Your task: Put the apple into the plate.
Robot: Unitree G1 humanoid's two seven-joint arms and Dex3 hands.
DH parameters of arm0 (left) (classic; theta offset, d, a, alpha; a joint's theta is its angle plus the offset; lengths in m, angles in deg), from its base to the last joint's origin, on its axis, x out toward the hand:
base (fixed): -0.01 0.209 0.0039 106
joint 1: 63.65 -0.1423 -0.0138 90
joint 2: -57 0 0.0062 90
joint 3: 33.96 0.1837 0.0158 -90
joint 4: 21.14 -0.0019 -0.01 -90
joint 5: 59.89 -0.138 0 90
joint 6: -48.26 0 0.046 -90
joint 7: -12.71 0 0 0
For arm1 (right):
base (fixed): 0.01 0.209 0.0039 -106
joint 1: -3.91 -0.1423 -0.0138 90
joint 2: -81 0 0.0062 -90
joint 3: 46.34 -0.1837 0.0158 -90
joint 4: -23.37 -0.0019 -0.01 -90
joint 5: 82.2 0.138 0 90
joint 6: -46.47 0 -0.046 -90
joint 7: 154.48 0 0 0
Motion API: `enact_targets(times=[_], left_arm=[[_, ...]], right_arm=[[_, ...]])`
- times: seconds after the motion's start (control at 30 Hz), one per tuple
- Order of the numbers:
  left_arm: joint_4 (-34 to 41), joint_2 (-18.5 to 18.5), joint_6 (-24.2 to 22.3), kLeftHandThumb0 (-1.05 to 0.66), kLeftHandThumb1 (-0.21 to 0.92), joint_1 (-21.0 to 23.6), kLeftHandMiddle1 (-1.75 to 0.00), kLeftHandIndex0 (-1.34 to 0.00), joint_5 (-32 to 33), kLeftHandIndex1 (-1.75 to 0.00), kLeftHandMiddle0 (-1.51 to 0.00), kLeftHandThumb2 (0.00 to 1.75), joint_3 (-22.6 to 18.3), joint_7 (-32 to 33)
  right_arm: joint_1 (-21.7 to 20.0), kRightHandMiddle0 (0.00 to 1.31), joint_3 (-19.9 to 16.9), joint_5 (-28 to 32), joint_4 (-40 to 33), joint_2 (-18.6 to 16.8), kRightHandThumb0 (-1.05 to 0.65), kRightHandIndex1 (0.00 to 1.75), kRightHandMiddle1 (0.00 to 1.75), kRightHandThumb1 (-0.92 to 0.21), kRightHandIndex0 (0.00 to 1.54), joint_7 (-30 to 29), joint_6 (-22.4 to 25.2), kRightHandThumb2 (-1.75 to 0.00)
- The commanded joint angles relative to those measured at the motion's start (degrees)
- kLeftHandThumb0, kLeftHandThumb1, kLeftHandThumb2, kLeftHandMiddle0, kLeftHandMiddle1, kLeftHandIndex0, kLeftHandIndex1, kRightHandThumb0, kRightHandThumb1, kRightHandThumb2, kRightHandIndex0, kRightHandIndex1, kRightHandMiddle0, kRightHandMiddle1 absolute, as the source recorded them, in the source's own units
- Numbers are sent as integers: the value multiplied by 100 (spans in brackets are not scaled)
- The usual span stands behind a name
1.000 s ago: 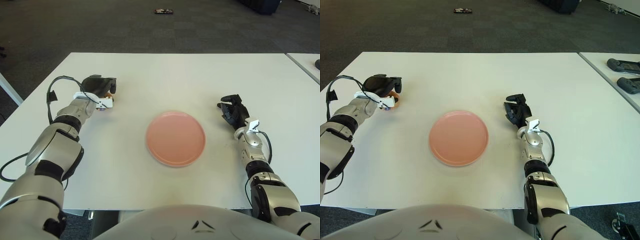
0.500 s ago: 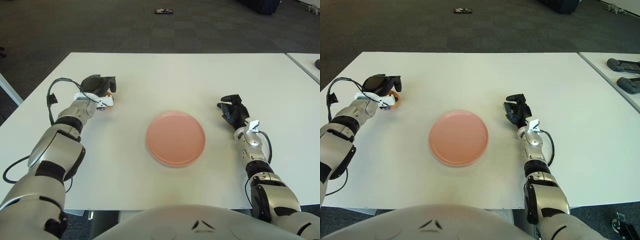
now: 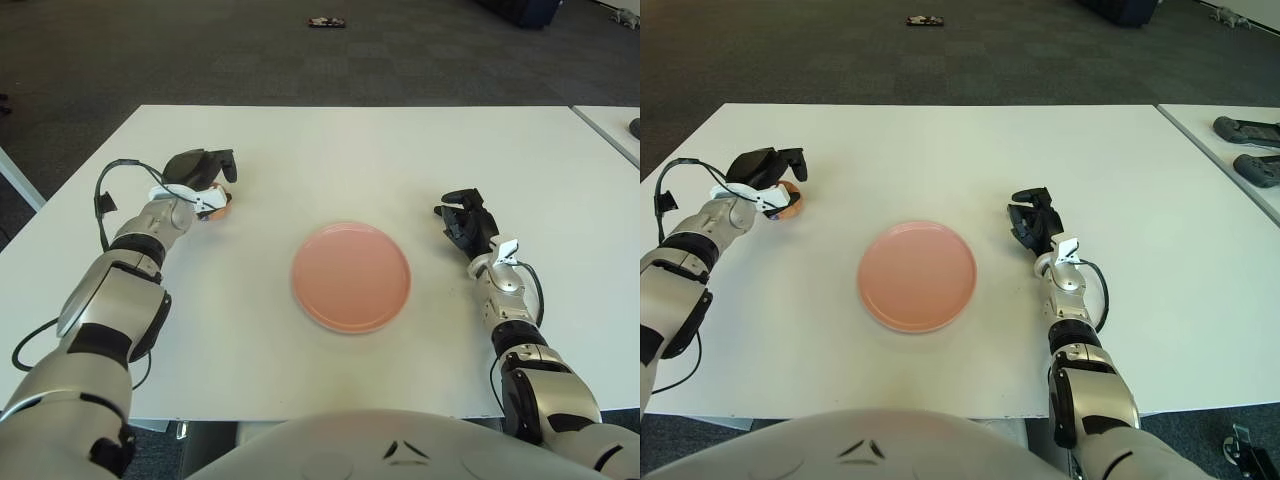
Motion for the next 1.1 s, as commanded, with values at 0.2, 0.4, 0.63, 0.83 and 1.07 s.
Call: enact_targets(times=[0.2,0.4,0.63,0.83,1.07], left_arm=[[7,-34,78,-1,-8,-260,-175,-78,74,-158,-88,170,-118,-242],[79,5,147,-1,-8,-270,-175,-76,189,-160,-89,171,-269,-373],[165,19,428,-1,-7,-301,-175,-75,620,-163,-89,172,-609,-943],[312,157,764,-1,-4,-272,-175,-76,1171,-156,-86,166,-962,-2120],[969,848,405,-30,42,119,-172,-32,1272,-154,-40,109,-772,-4652]], right_arm=[[246,25,0,-4,265,-30,-35,123,169,-92,34,1,354,-47],[246,25,1,-3,266,-30,-35,123,169,-92,34,1,353,-47],[245,25,1,-3,268,-30,-35,123,169,-92,34,1,352,-47],[245,25,2,-3,268,-30,-35,123,169,-92,34,1,352,-47],[245,25,3,-2,269,-29,-35,123,169,-92,34,1,349,-47]])
